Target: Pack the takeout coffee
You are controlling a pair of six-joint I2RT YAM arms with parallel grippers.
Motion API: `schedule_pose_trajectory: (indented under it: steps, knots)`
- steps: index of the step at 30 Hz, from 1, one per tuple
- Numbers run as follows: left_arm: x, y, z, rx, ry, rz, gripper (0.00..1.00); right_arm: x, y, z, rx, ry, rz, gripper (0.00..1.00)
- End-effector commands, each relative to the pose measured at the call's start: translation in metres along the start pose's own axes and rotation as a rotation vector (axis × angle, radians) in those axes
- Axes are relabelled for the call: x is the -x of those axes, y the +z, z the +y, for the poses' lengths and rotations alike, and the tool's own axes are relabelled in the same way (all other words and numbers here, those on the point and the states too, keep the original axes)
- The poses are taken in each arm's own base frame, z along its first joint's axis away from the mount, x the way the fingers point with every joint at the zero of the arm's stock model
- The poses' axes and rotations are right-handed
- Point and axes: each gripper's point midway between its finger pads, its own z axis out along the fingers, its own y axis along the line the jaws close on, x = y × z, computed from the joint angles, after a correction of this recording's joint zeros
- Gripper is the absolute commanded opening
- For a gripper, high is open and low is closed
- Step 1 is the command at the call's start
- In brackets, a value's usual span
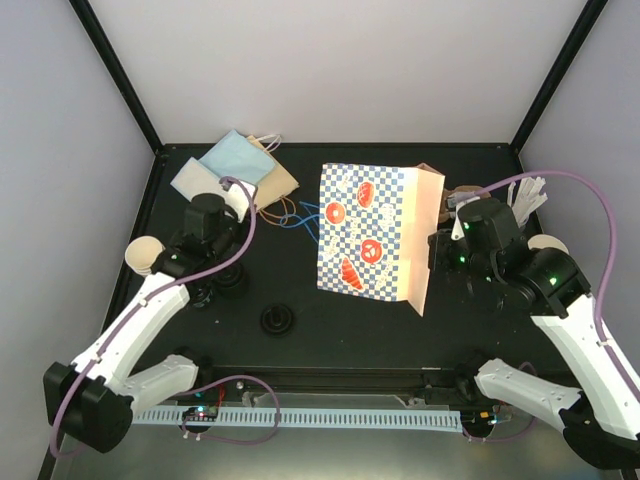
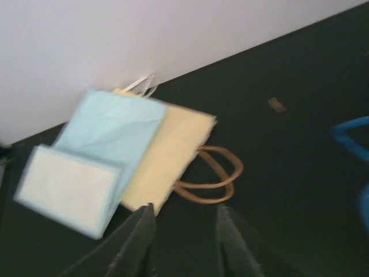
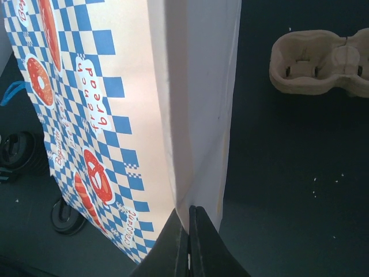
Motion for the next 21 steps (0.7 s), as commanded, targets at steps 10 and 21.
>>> schedule_pose_trajectory:
  steps: [10,21]
  knots:
    - [0.015,-0.079,-0.103,-0.549,0.468,-0.376,0.57,0.020,-0.010,0.011,0.037,0.001,-0.053,0.03]
    - [0.026,-0.059,-0.083,-0.389,0.575,-0.350,0.53,0.020,-0.014,0.019,0.083,-0.013,-0.051,0.03]
